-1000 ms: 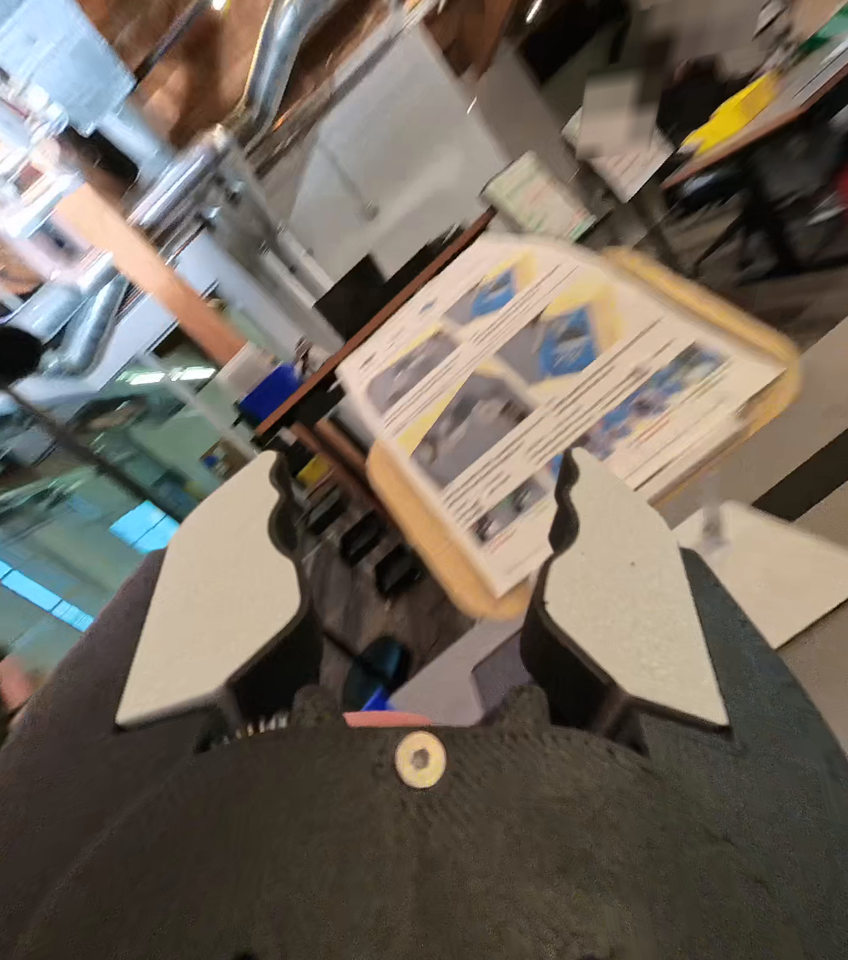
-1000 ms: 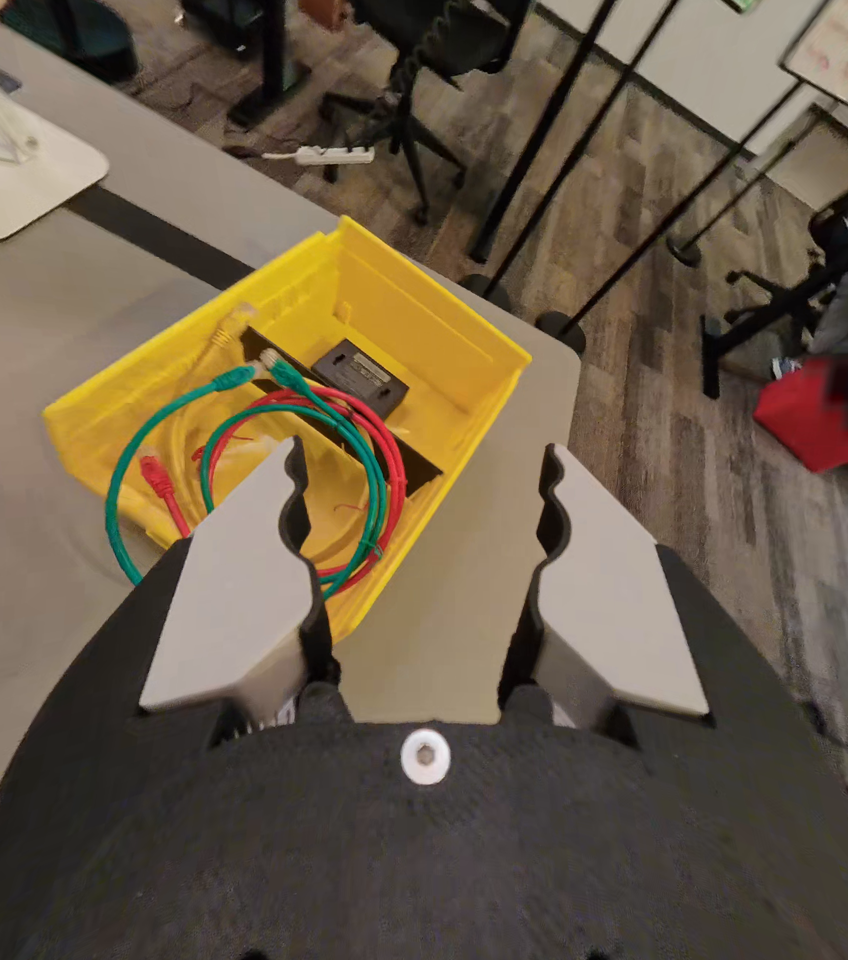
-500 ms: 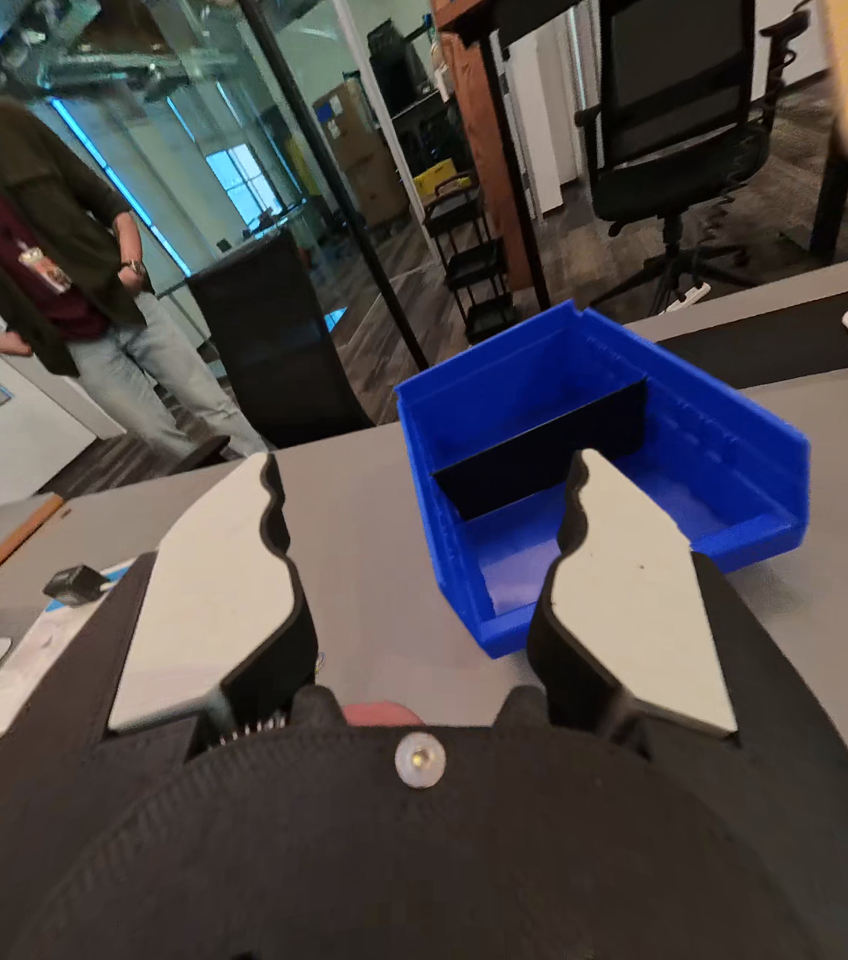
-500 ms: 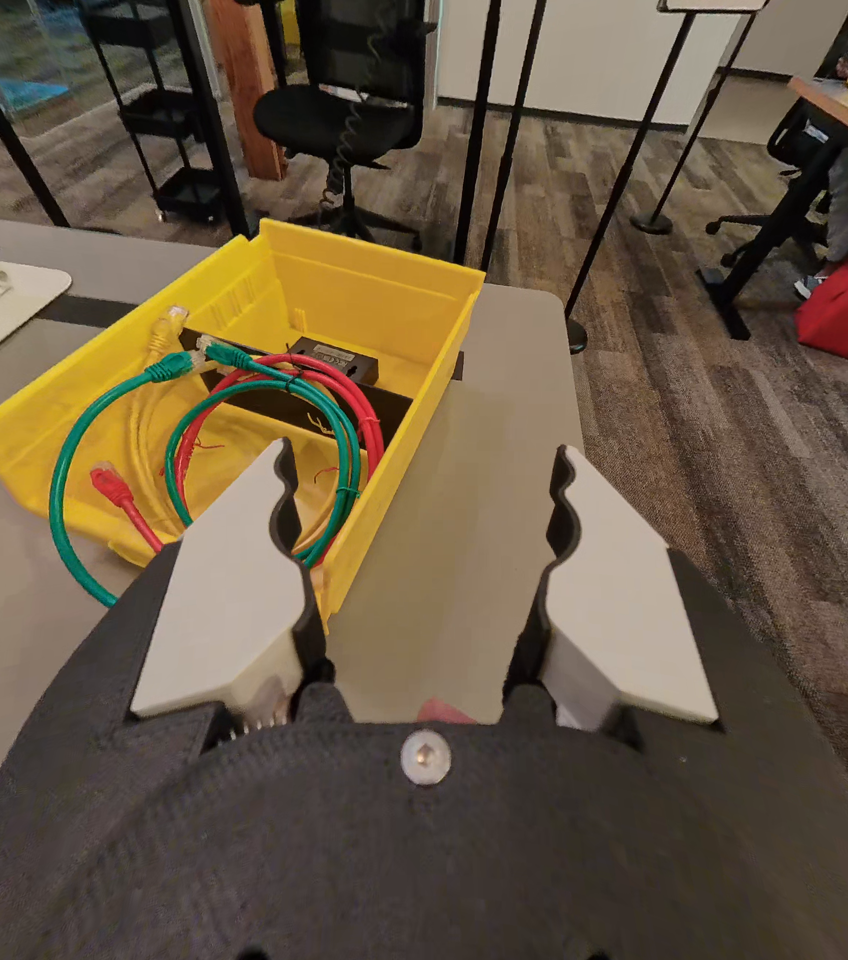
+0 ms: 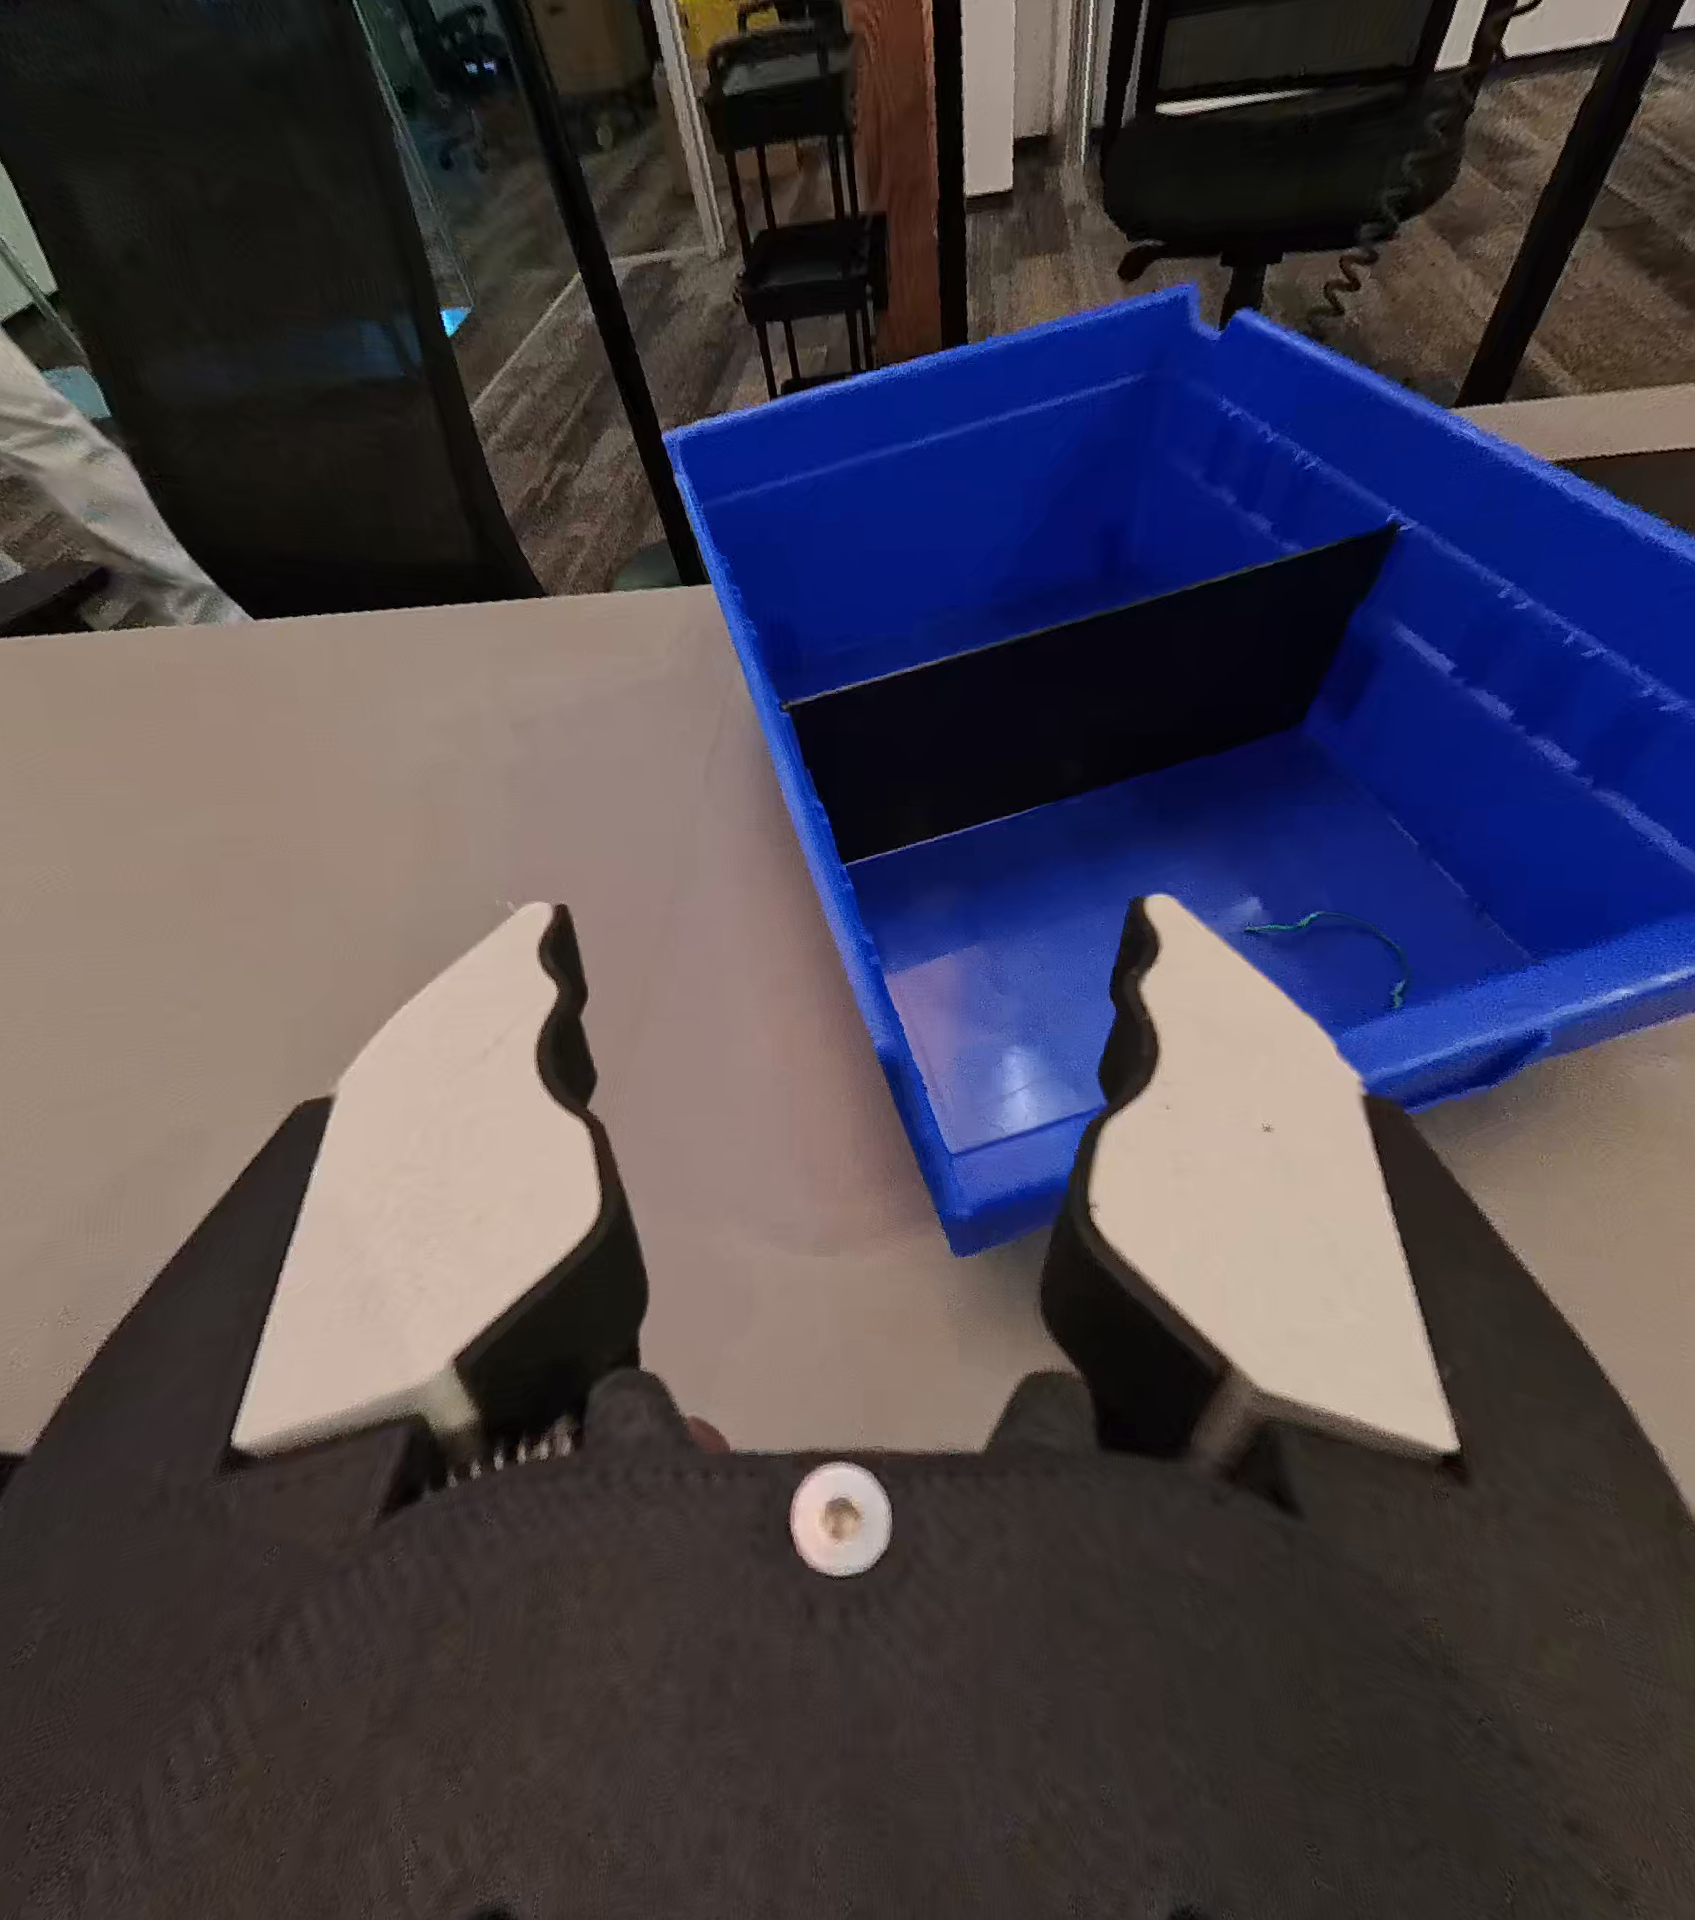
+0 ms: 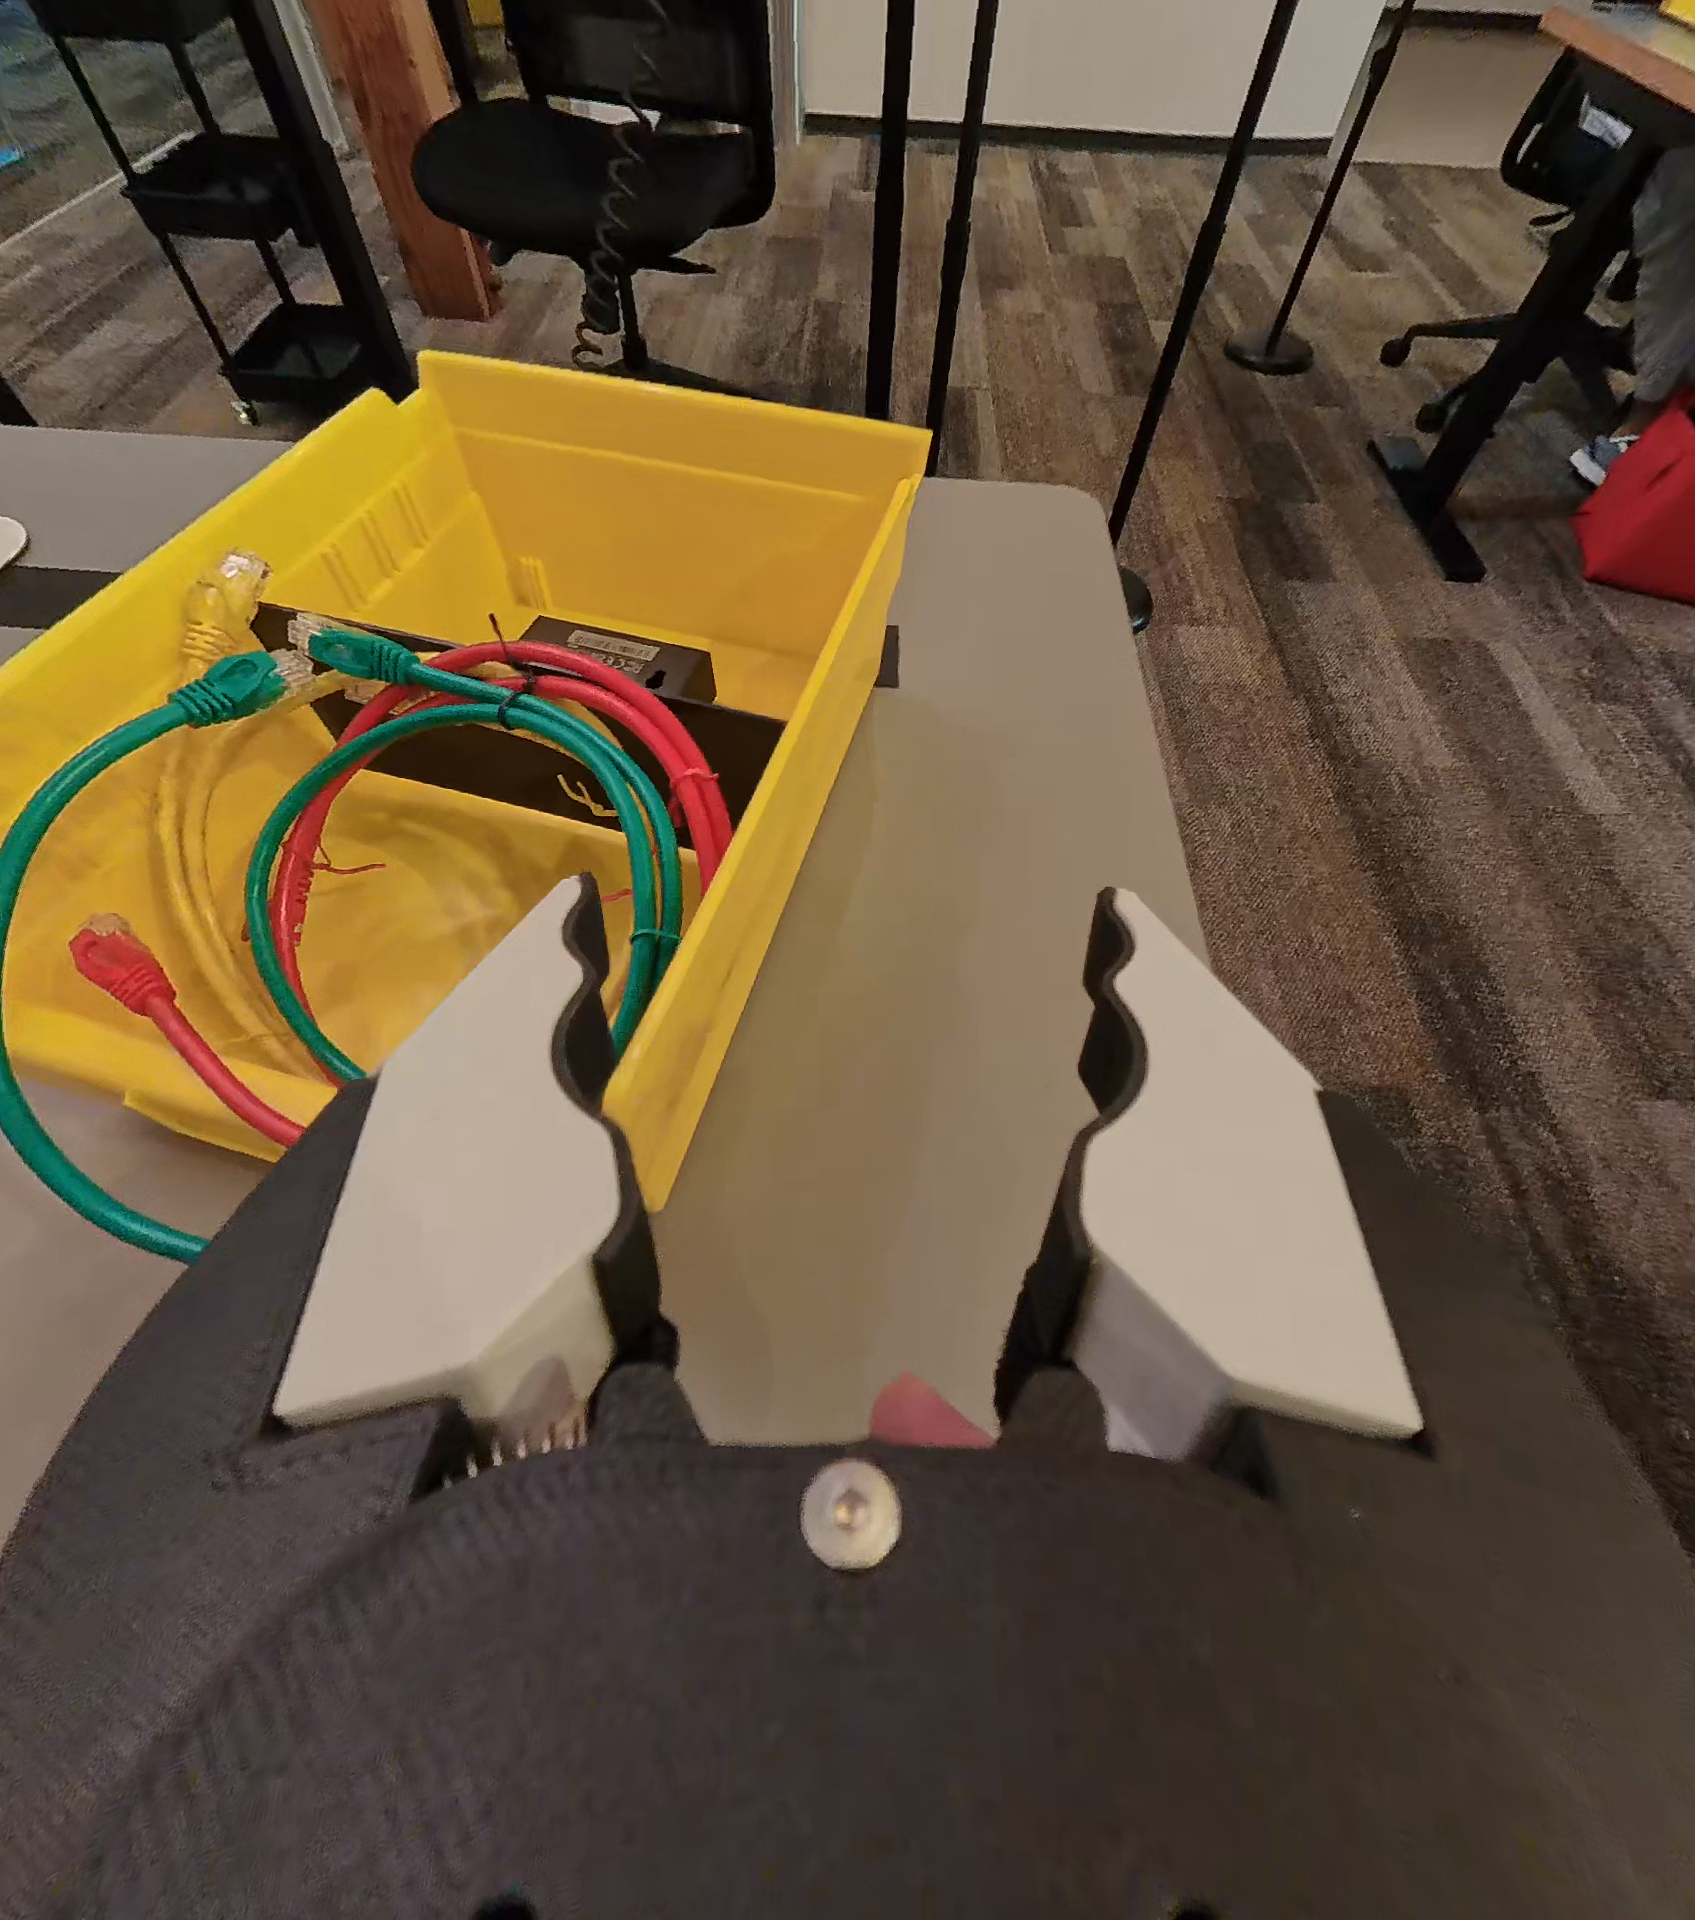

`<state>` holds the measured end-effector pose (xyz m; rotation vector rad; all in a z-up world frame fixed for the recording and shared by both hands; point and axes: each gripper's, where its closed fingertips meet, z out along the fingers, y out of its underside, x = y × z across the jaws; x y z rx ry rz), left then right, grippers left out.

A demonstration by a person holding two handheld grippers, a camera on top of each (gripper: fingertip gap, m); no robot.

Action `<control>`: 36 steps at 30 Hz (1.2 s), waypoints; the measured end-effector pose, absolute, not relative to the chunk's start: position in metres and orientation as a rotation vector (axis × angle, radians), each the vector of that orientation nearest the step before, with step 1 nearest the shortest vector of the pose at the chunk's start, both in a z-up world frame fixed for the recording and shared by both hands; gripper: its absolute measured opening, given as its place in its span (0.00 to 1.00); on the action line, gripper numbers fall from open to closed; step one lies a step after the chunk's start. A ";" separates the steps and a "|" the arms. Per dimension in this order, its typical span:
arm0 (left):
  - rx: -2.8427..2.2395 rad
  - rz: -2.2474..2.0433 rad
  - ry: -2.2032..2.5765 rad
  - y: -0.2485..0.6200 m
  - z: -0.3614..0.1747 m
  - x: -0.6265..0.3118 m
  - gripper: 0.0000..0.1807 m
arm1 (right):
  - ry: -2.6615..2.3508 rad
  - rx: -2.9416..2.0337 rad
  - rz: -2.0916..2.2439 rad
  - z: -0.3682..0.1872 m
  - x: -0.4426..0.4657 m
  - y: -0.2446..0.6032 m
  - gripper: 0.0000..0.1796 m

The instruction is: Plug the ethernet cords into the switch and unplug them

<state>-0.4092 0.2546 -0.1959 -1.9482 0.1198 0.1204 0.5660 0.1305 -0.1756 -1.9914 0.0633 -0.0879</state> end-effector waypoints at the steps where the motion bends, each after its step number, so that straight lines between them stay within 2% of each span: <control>1: -1.958 0.125 0.119 0.258 -0.199 -0.411 0.52 | 0.064 -1.998 -0.076 -0.178 0.564 0.131 0.51; 6: -1.992 0.082 0.092 0.271 -0.211 -0.415 0.48 | 0.102 -2.006 -0.059 -0.189 0.566 0.128 0.49; 8: -1.989 0.060 0.082 0.275 -0.214 -0.414 0.46 | 0.110 -2.009 -0.010 -0.195 0.564 0.130 0.45; 12: -2.011 0.087 0.102 0.279 -0.225 -0.412 0.36 | 0.092 -2.037 0.077 -0.209 0.549 0.141 0.45; 15: -2.028 0.080 0.138 0.284 -0.234 -0.407 0.28 | 0.081 -2.038 0.096 -0.214 0.538 0.148 0.41; 17: -2.013 0.061 0.154 0.288 -0.233 -0.403 0.21 | 0.076 -2.072 0.087 -0.224 0.537 0.152 0.37; 20: -2.022 0.129 0.189 0.293 -0.233 -0.407 0.12 | 0.030 -2.121 0.111 -0.239 0.528 0.158 0.24; 22: -2.016 0.114 0.180 0.295 -0.234 -0.409 0.10 | -0.016 -2.114 0.102 -0.242 0.524 0.162 0.15; 26: -1.984 0.079 0.124 0.296 -0.231 -0.416 0.02 | -0.014 -2.106 0.048 -0.242 0.529 0.165 0.11; 36: -1.922 -0.104 0.120 0.284 -0.219 -0.412 0.01 | -0.055 -2.166 0.066 -0.241 0.494 0.150 0.07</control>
